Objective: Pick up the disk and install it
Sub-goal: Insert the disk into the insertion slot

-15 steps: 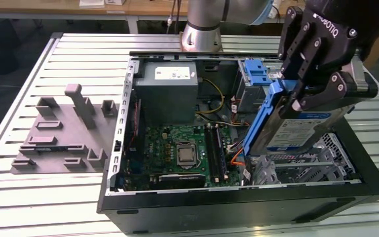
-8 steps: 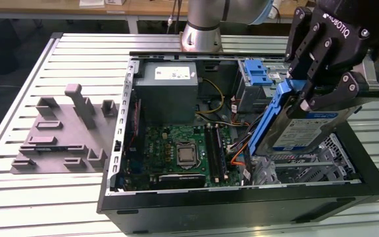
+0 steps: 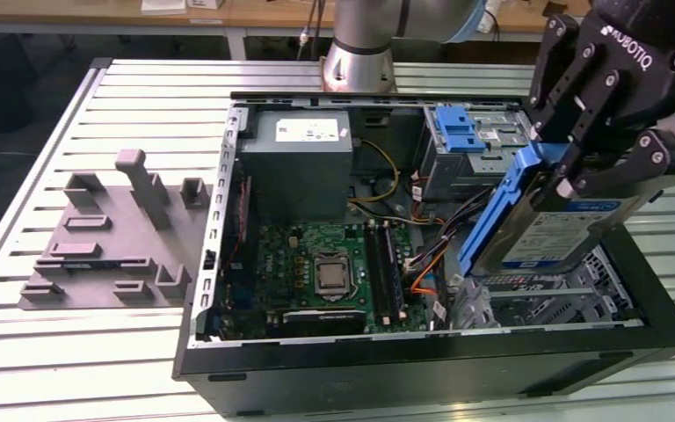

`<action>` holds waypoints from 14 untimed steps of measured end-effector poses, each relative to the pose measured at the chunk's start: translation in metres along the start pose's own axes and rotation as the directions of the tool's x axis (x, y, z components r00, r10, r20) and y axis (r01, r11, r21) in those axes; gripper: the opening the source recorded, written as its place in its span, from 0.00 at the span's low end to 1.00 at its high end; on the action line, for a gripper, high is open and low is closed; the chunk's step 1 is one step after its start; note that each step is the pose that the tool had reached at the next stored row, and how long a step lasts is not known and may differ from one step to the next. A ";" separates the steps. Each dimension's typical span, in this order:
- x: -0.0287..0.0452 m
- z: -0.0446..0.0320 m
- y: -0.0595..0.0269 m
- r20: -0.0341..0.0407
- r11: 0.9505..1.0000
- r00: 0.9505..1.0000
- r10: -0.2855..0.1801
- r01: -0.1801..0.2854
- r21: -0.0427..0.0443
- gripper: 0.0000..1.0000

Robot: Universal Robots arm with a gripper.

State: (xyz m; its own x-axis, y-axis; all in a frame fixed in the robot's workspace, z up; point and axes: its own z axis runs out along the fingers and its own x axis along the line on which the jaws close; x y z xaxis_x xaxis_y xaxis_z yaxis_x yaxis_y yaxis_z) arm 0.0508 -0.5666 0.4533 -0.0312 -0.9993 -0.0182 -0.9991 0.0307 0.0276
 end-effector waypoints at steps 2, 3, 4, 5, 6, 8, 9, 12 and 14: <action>-0.0001 0.0005 -0.0040 0.000 1.000 1.000 0.000 0.000 0.000 0.36; -0.0002 0.0010 -0.0055 0.000 1.000 1.000 0.000 0.000 0.000 0.36; -0.0002 0.0014 -0.0066 0.000 1.000 1.000 0.000 0.000 0.000 0.36; -0.0002 0.0019 -0.0076 0.000 1.000 1.000 0.000 0.000 0.000 0.36; -0.0002 0.0022 -0.0085 0.000 1.000 1.000 0.000 0.000 0.000 0.36; 0.0001 0.0027 -0.0102 0.000 1.000 1.000 0.000 0.000 0.000 0.36; 0.0001 0.0029 -0.0110 0.000 1.000 1.000 0.000 0.000 0.000 0.36; 0.0002 0.0036 -0.0145 0.000 1.000 1.000 0.000 0.000 0.000 0.36; 0.0001 0.0042 -0.0177 0.000 1.000 1.000 0.000 0.000 0.000 0.36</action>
State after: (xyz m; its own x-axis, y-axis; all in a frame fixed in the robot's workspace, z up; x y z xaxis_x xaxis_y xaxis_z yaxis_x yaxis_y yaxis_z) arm 0.0683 -0.5671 0.4487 -0.0312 -0.9993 -0.0181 -0.9991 0.0307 0.0276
